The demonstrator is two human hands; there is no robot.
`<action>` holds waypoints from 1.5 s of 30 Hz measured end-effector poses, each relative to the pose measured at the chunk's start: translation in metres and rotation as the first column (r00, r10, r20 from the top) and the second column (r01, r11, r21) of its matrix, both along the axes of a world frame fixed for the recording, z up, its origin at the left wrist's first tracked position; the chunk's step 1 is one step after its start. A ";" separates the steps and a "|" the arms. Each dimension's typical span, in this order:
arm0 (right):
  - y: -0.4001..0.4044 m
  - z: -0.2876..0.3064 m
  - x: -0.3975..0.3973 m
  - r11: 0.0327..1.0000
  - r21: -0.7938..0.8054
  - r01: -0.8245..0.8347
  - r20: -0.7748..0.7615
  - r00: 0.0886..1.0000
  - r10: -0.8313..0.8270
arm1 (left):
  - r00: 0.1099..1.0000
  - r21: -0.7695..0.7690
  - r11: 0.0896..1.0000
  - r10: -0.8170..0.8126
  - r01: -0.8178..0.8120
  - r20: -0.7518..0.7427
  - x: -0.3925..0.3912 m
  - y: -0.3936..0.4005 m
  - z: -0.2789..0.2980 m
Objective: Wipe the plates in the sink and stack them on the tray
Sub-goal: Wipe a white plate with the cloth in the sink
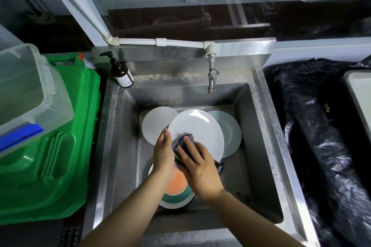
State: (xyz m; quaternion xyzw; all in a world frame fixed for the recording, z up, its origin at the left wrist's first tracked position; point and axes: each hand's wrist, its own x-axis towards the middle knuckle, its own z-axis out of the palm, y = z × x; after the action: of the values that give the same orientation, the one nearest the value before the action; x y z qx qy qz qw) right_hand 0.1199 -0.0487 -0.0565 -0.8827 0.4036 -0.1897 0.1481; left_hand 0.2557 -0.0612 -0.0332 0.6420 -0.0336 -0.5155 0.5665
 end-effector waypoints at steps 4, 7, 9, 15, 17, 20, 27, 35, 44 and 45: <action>-0.014 -0.002 -0.015 0.997 -0.009 -0.072 -0.059 0.996 0.071 | 1.000 -0.014 1.000 0.023 -0.024 -0.019 0.007 0.006 -0.006; -0.032 -0.005 -0.029 0.998 0.033 0.045 -0.149 0.988 -0.040 | 0.999 -0.010 0.999 0.040 -0.040 0.011 0.014 0.010 -0.011; -0.042 -0.004 -0.032 0.983 0.073 0.166 -0.187 0.971 -0.150 | 0.999 -0.004 0.999 0.035 -0.035 0.025 0.016 0.013 -0.012; -0.005 0.001 -0.011 1.000 0.009 -0.026 -0.080 0.996 0.026 | 0.996 0.000 0.997 0.077 -0.077 -0.034 0.005 0.000 0.000; 0.008 0.005 -0.010 0.996 -0.025 -0.090 -0.124 0.988 0.087 | 0.998 0.002 0.999 0.053 -0.053 -0.036 0.005 0.001 0.001; -0.005 0.009 -0.025 0.977 -0.063 -0.204 -0.224 0.957 0.185 | 0.999 0.013 0.999 0.032 -0.032 -0.015 0.010 0.004 0.001; -0.018 -0.001 -0.031 0.992 0.129 -0.003 -0.204 0.979 0.029 | 0.993 0.051 0.992 0.115 -0.115 -0.009 0.010 0.007 -0.002; 0.002 0.004 -0.021 0.979 -0.023 -0.204 -0.184 0.963 0.196 | 0.992 0.010 0.992 0.122 -0.122 -0.044 0.017 0.008 -0.007; -0.007 -0.004 -0.032 0.992 0.123 0.020 -0.157 0.988 0.000 | 0.981 0.036 0.981 0.194 -0.193 -0.031 0.023 0.008 -0.008; 0.005 -0.004 -0.027 0.994 0.107 -0.031 -0.129 0.991 0.045 | 0.981 0.026 0.981 0.195 -0.194 -0.020 0.021 0.005 -0.008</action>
State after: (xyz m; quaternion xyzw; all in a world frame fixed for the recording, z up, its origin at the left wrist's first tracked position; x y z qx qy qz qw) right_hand 0.0934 -0.0436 -0.0604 -0.8918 0.4050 -0.1072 0.1709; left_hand 0.2770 -0.0559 -0.0412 0.6431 0.0419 -0.4652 0.6068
